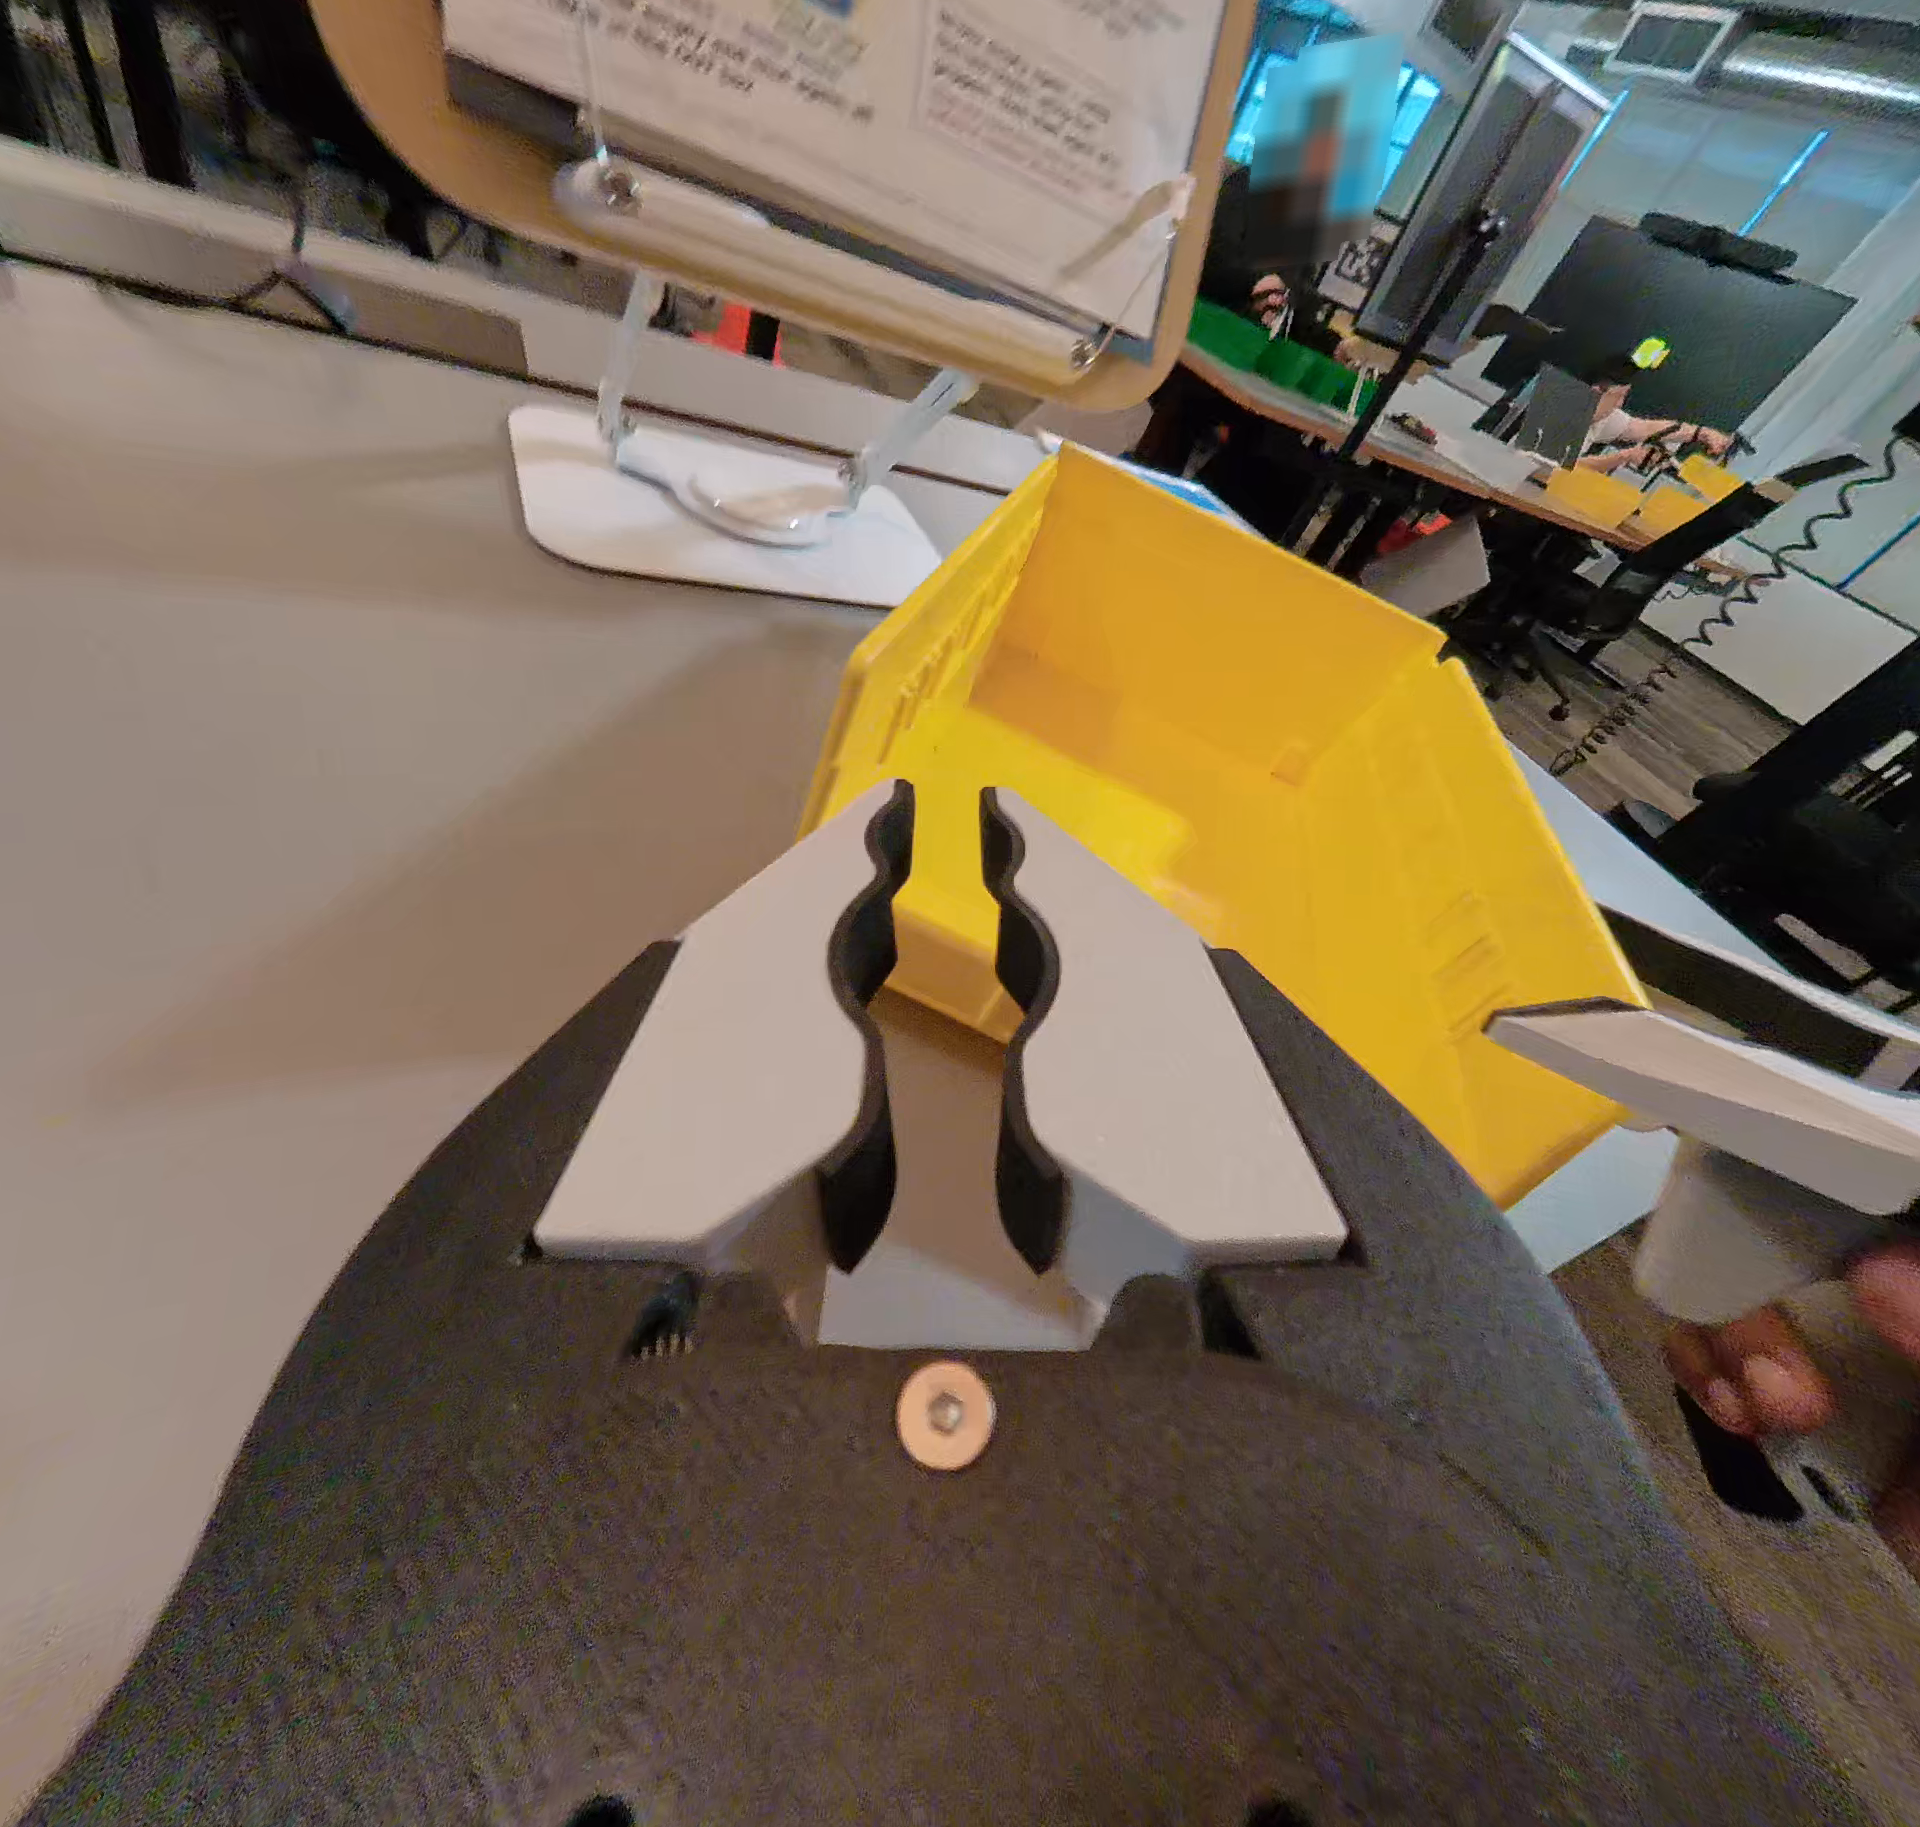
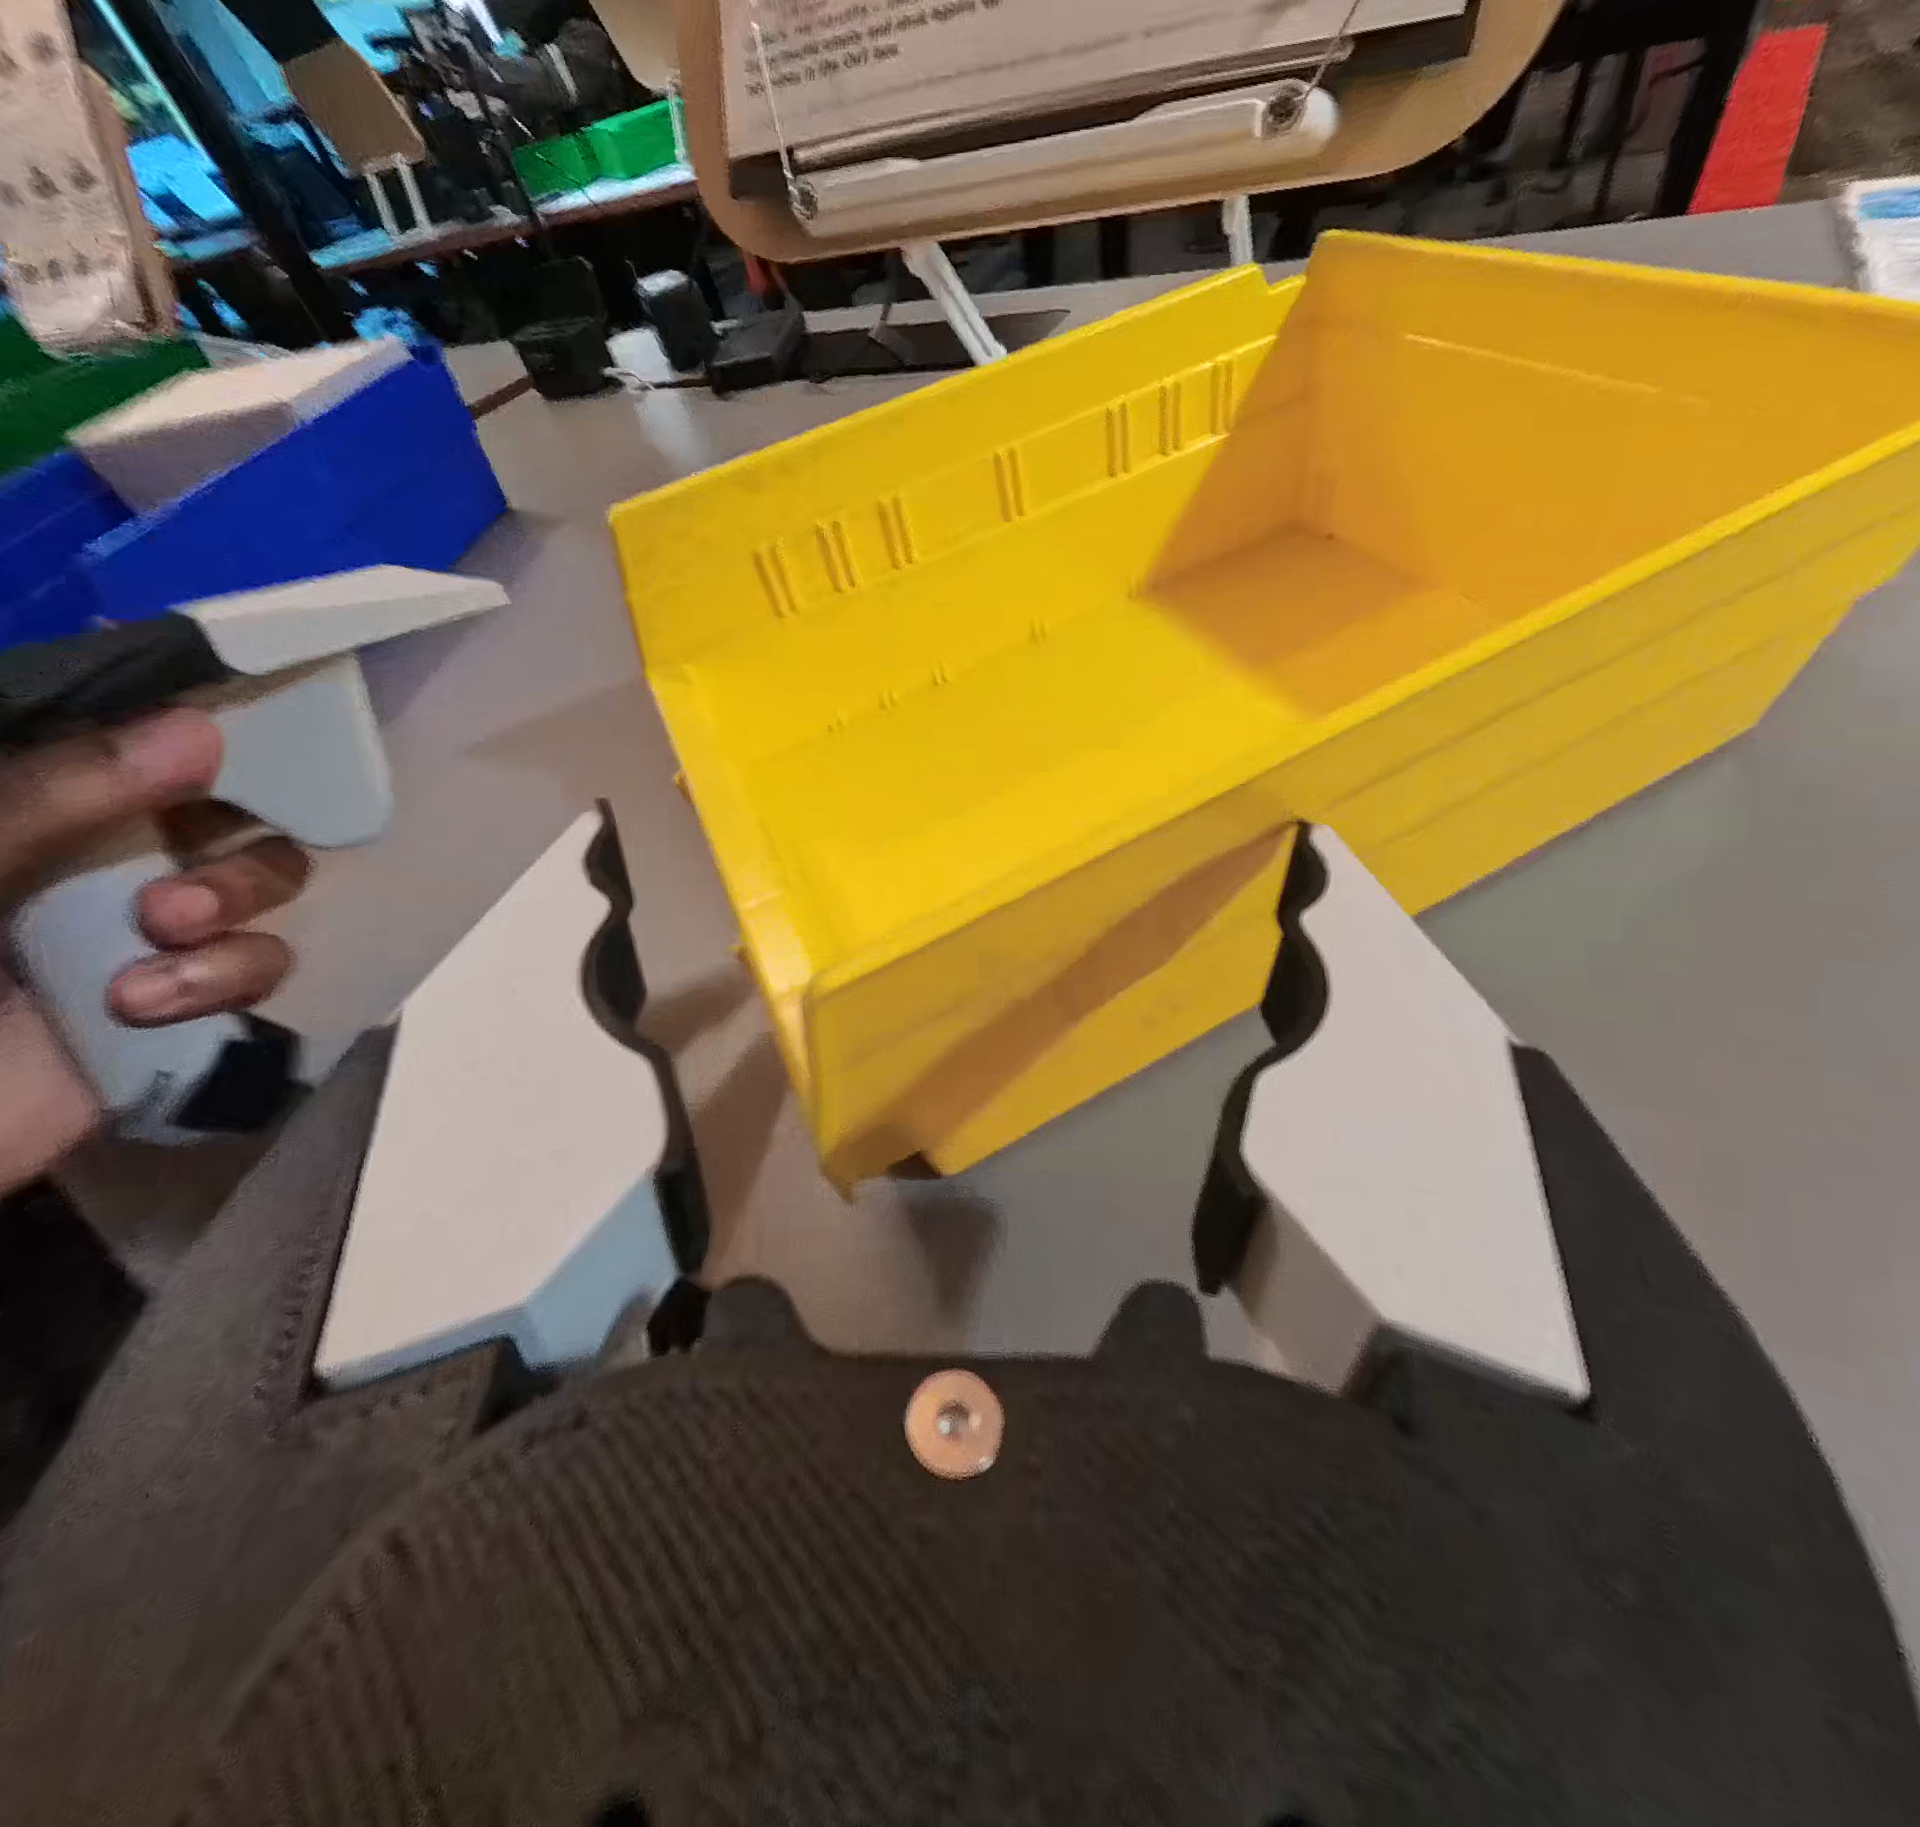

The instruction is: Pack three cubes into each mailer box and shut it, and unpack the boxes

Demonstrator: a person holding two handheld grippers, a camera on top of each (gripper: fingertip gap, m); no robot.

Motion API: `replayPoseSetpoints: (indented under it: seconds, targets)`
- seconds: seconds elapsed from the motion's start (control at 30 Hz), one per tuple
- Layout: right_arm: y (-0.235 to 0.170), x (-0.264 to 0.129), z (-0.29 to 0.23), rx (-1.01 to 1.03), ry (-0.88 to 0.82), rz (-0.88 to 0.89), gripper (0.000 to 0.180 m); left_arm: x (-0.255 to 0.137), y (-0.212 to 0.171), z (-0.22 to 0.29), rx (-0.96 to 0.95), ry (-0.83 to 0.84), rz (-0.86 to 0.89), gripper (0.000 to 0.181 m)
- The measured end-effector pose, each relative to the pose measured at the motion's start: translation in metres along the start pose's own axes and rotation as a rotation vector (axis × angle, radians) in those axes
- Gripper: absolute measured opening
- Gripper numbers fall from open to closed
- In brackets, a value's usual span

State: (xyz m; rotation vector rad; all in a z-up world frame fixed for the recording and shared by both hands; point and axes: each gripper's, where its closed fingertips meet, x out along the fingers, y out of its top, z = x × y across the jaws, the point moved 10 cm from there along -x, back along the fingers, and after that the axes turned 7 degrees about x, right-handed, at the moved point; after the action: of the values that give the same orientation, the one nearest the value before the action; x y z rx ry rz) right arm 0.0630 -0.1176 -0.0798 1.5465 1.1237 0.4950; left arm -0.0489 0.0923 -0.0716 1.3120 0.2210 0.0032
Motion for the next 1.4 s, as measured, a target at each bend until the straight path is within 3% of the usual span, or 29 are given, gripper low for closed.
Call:
replayPoseSetpoints:
  seconds: [0.07,0.13,0.2,0.3,0.47,0.5,0.63,0.8,1.17,1.4]
  targets:
    - [-0.002,0.008,0.01,-0.082,-0.047,-0.041,0.109,0.002,0.002,-0.011,-0.007,-0.003,-0.022,0.014]
    - [0.0,0.011,0.023,-0.091,-0.023,-0.076,0.107,0.002,0.003,-0.022,0.046,0.039,-0.022,0.017]
    - [0.006,0.008,0.041,-0.033,-0.046,-0.078,0.078,-0.001,0.006,-0.033,0.12,0.096,-0.02,0.018]
    - [0.019,0.001,0.076,-0.016,-0.083,-0.08,0.06,-0.008,0.012,-0.048,0.205,0.163,0.005,0.017]
    - [0.045,-0.02,0.166,0.013,-0.272,-0.041,0.007,-0.008,0.014,-0.073,0.216,0.219,-0.009,0.015]
    - [0.048,-0.025,0.182,0.059,-0.27,-0.027,0.004,-0.007,0.014,-0.075,0.197,0.214,-0.012,0.016]
    - [0.057,-0.043,0.225,0.119,-0.232,-0.021,0.003,-0.006,0.015,-0.082,0.183,0.226,-0.014,0.015]
    - [0.062,-0.063,0.243,0.076,-0.297,-0.032,0.003,-0.006,0.015,-0.087,0.208,0.244,-0.025,0.016]
    - [0.059,-0.131,0.311,0.239,-0.456,0.11,0.002,-0.005,0.015,-0.092,0.204,0.248,-0.03,0.016]
    - [0.061,-0.137,0.318,0.261,-0.489,0.138,0.002,-0.005,0.015,-0.093,0.213,0.268,-0.029,0.018]
